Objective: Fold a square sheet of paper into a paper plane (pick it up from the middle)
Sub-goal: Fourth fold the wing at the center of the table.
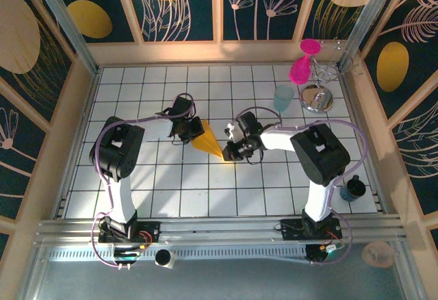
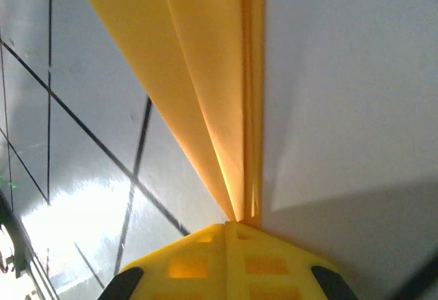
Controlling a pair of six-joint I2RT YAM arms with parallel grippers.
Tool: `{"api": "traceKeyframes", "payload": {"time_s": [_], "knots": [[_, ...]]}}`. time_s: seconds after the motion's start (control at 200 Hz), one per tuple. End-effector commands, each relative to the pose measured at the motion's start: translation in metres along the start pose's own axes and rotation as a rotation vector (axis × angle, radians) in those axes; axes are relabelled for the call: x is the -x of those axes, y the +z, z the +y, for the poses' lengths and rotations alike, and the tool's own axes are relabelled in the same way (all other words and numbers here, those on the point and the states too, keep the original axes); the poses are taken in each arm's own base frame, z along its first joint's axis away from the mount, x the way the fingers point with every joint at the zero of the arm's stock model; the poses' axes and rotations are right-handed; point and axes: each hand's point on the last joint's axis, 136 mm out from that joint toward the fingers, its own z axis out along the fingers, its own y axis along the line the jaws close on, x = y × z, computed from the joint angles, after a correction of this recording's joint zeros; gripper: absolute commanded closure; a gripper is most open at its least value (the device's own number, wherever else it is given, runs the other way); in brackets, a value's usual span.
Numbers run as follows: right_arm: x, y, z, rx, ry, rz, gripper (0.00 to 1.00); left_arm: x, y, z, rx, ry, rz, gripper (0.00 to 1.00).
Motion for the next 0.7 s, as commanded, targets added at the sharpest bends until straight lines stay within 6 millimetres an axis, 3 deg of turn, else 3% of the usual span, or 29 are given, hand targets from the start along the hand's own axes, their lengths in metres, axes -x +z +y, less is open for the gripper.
{"api": "traceKeyframes", "payload": {"time_s": [0.0, 0.07, 0.15, 0.275, 0.355, 0.571, 0.591, 0.696], "knots": [[-0.027, -0.01, -0.019, -0.069, 0.079, 0.047, 1.0, -0.023, 0.016, 0.079, 0.267, -0.061, 0.05, 0.94], [-0.014, -0.018, -0.015, -0.055, 0.075, -0.008, 1.0, -0.018, 0.013, 0.064, 0.212, -0.048, 0.043, 0.93], [0.014, -0.029, 0.002, -0.01, 0.05, -0.105, 1.0, -0.006, 0.003, 0.033, 0.109, -0.023, 0.02, 0.91], [0.059, -0.042, 0.03, 0.072, 0.021, -0.24, 0.9, 0.017, -0.031, -0.027, -0.085, 0.014, -0.053, 0.83], [0.081, -0.045, 0.036, 0.094, 0.02, -0.304, 0.83, 0.028, -0.054, -0.048, -0.159, 0.02, -0.114, 0.77], [0.117, -0.029, 0.039, 0.147, 0.004, -0.326, 0.72, 0.036, -0.086, -0.041, -0.229, -0.049, -0.217, 0.56], [0.12, -0.027, 0.039, 0.149, 0.0, -0.324, 0.71, 0.03, -0.083, -0.031, -0.223, -0.069, -0.206, 0.55], [0.127, -0.018, 0.038, 0.155, -0.031, -0.305, 0.65, 0.023, -0.087, -0.021, -0.287, -0.129, -0.205, 0.47]]}}
